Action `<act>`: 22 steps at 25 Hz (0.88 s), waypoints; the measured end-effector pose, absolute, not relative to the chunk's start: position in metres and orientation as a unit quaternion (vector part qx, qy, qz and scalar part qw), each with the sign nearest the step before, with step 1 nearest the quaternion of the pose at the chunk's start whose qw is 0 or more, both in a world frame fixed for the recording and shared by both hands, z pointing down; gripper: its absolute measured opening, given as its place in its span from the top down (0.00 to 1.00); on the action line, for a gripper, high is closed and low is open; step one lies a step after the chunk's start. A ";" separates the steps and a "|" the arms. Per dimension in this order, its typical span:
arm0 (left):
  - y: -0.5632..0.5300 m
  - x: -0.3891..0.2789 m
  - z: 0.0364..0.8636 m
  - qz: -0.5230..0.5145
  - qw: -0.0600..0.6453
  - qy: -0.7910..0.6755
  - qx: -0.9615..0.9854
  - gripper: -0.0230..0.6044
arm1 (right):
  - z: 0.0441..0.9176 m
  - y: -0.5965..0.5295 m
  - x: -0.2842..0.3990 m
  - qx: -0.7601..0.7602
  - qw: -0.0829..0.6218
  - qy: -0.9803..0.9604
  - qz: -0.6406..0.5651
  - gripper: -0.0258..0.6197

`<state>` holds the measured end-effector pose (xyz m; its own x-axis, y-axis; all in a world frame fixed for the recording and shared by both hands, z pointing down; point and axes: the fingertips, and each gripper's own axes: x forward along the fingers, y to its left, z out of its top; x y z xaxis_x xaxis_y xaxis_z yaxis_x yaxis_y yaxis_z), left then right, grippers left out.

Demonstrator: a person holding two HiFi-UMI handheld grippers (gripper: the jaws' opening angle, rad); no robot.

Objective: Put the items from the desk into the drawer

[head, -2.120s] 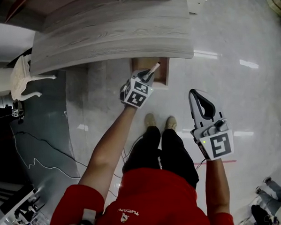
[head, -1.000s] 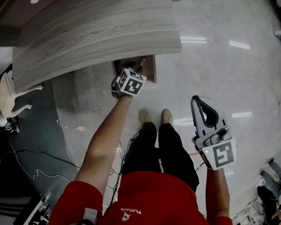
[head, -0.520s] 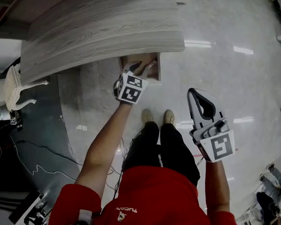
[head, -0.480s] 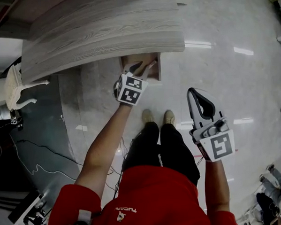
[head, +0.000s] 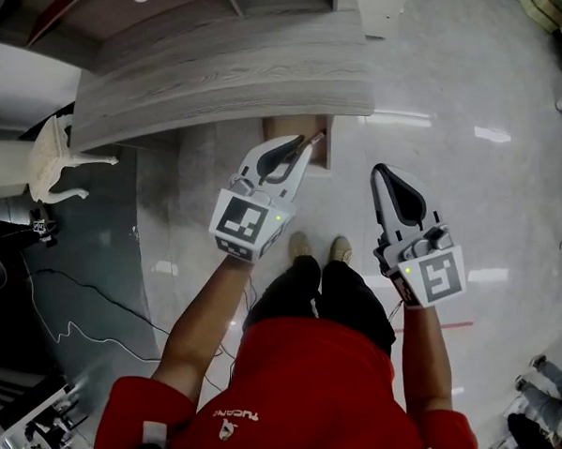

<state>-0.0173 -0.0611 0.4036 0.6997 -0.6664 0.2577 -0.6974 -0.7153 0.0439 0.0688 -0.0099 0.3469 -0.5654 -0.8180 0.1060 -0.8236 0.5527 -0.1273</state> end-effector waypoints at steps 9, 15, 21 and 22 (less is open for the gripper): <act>-0.005 -0.031 0.248 -0.030 -0.008 -0.370 0.928 0.94 | 0.256 0.018 0.053 0.444 -0.053 -0.895 0.011 0.95; 0.023 -0.042 0.207 -0.048 -0.052 -0.377 0.923 0.94 | 0.225 0.046 0.049 0.429 -0.069 -0.900 -0.018 0.96; 0.042 -0.050 0.199 -0.036 -0.077 -0.374 0.924 0.94 | 0.211 0.062 0.032 0.409 -0.078 -0.908 -0.034 0.96; 0.044 -0.051 0.197 -0.035 -0.082 -0.373 0.924 0.94 | 0.208 0.063 0.031 0.408 -0.080 -0.909 -0.035 0.96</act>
